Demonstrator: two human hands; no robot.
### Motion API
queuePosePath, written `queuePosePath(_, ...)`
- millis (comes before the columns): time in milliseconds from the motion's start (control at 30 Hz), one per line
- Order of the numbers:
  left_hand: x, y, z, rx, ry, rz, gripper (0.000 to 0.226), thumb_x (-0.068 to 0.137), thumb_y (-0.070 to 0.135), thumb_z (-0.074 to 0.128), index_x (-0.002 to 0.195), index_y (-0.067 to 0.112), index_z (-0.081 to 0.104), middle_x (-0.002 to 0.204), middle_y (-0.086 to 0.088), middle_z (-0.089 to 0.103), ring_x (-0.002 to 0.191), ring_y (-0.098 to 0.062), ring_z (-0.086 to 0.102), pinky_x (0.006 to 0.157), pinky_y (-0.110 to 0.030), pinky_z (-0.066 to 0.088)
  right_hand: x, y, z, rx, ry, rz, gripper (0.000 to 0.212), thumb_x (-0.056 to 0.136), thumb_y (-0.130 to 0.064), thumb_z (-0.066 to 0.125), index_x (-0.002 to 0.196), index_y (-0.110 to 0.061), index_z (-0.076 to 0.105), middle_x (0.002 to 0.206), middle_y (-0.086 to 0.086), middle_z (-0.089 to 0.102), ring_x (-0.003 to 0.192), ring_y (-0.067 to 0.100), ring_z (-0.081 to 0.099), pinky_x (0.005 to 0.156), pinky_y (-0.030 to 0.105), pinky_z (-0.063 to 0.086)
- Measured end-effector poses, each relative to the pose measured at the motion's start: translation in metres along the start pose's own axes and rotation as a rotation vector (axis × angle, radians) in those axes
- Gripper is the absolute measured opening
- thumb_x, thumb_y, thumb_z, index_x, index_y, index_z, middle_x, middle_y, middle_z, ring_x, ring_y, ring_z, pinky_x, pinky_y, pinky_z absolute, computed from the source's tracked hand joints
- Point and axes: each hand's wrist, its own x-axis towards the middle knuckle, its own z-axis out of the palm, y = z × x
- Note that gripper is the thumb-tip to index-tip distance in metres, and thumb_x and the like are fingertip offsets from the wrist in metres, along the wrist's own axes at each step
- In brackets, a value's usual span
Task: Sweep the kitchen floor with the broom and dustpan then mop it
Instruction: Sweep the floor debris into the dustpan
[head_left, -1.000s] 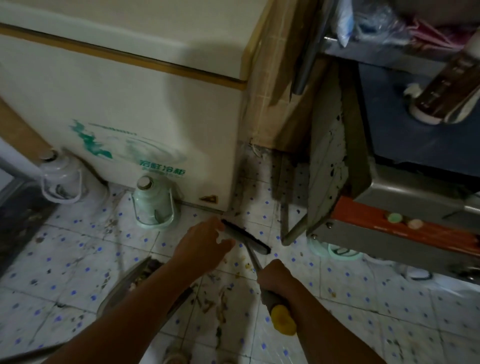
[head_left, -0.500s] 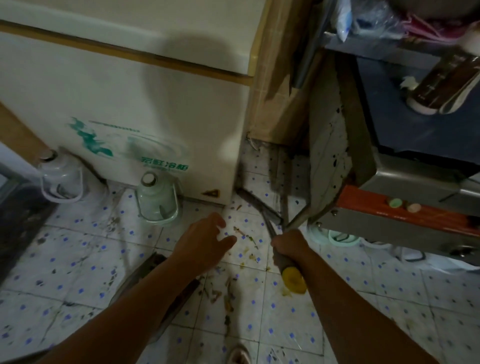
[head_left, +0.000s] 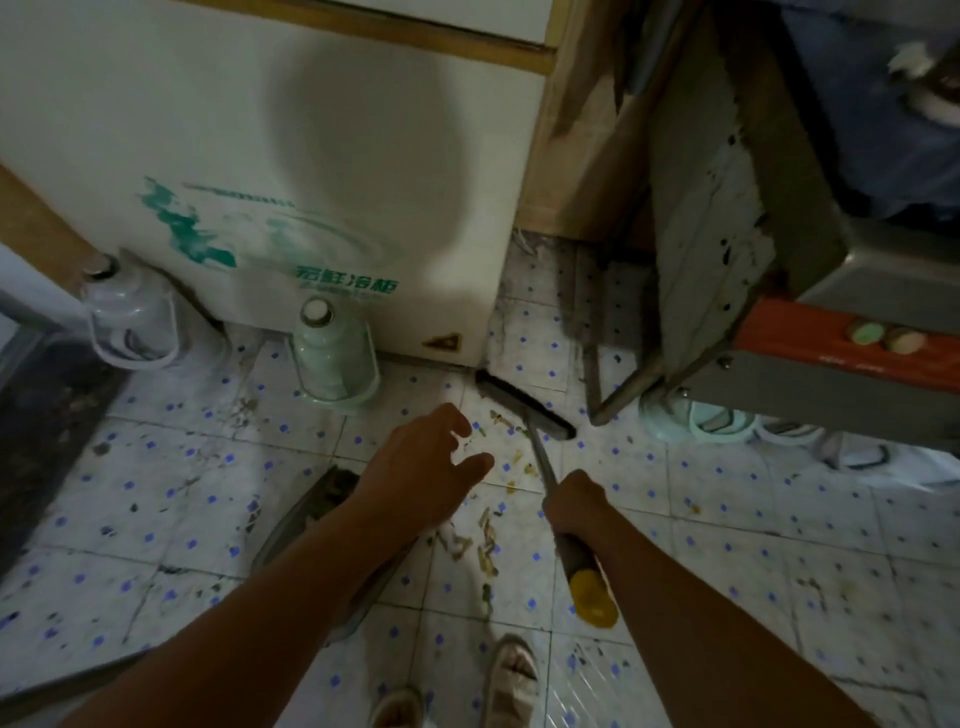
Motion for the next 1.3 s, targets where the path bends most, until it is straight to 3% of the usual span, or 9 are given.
queuePosePath(300,-0.056,0.010,-0.030,0.013,-0.011,0.022,0.034,0.090,0.039,0.057,0.118,0.020,0.050,0.107,0.003,0.058,0.091,-0.007,0.049,0.071,-0.019,0.037,-0.084,0.034,0.009,0.095,-0.110,0.066,0.026,0.094,-0.014,0.048,0.116,-0.002,0.052,0.125,0.019,0.057,0.114,0.033,0.058,0.094,0.036,0.051)
queuePosePath(467,-0.081,0.008,-0.035,-0.001,0.003,0.005,0.035,0.090,0.040,0.057,0.118,0.019,0.050,0.116,0.000,0.059,0.094,-0.007,0.050,0.082,-0.021,0.039,-0.098,0.046,0.004,0.135,-0.039,0.109,0.035,0.093,-0.020,0.058,0.119,0.003,0.051,0.119,0.019,0.060,0.108,0.032,0.061,0.078,0.027,0.049)
queuePosePath(567,-0.090,0.006,-0.033,-0.006,0.016,-0.013,0.035,0.090,0.039,0.057,0.117,0.019,0.050,0.117,0.000,0.059,0.094,-0.007,0.050,0.084,-0.023,0.042,-0.093,0.044,-0.004,0.220,-0.013,0.122,0.031,0.091,-0.017,0.058,0.113,0.005,0.055,0.113,0.023,0.063,0.099,0.036,0.064,0.084,0.040,0.056)
queuePosePath(733,-0.099,0.001,-0.017,-0.028,0.037,-0.074,0.034,0.090,0.040,0.057,0.117,0.023,0.049,0.116,0.002,0.058,0.097,-0.010,0.053,0.083,-0.025,0.044,-0.064,0.034,-0.017,0.179,0.037,0.075,0.040,0.094,-0.022,0.057,0.123,0.006,0.052,0.124,0.020,0.058,0.113,0.033,0.058,0.081,0.033,0.046)
queuePosePath(867,-0.108,-0.005,-0.004,-0.036,0.057,-0.117,0.035,0.089,0.043,0.057,0.119,0.027,0.048,0.114,0.005,0.057,0.095,-0.007,0.049,0.081,-0.023,0.040,-0.053,0.034,0.000,0.141,-0.042,0.014,0.022,0.094,-0.015,0.052,0.112,-0.002,0.055,0.124,0.019,0.057,0.111,0.030,0.057,0.077,0.030,0.040)
queuePosePath(933,-0.115,-0.008,0.001,-0.031,0.072,-0.135,0.034,0.089,0.043,0.057,0.118,0.027,0.048,0.116,0.006,0.057,0.096,-0.007,0.048,0.081,-0.023,0.039,-0.057,0.038,0.018,0.134,-0.107,-0.010,0.004,0.094,-0.011,0.049,0.095,-0.008,0.048,0.109,0.016,0.057,0.108,0.030,0.055,0.078,0.029,0.039)
queuePosePath(1033,-0.126,-0.010,0.005,-0.020,0.083,-0.161,0.033,0.089,0.043,0.057,0.117,0.026,0.048,0.118,0.005,0.057,0.095,-0.006,0.047,0.079,-0.023,0.037,-0.074,0.043,0.044,0.080,-0.160,-0.029,0.023,0.094,-0.012,0.051,0.076,-0.009,0.038,0.075,0.005,0.042,0.082,0.025,0.050,0.068,0.028,0.042)
queuePosePath(1133,-0.139,-0.008,0.003,-0.032,0.085,-0.191,0.034,0.089,0.042,0.057,0.118,0.026,0.048,0.118,0.005,0.057,0.093,-0.007,0.047,0.078,-0.023,0.039,-0.097,0.049,0.056,0.033,-0.195,-0.015,0.032,0.096,-0.019,0.053,0.075,-0.009,0.031,0.070,0.005,0.035,0.059,0.015,0.039,0.048,0.022,0.029)
queuePosePath(1300,-0.173,-0.006,-0.014,-0.046,0.109,-0.204,0.035,0.091,0.039,0.056,0.122,0.024,0.046,0.114,0.004,0.058,0.087,-0.008,0.049,0.073,-0.022,0.040,-0.141,0.054,0.051,0.046,-0.159,-0.019,0.038,0.099,-0.018,0.047,0.066,-0.012,0.030,0.065,0.002,0.031,0.054,0.009,0.030,0.046,0.018,0.026)
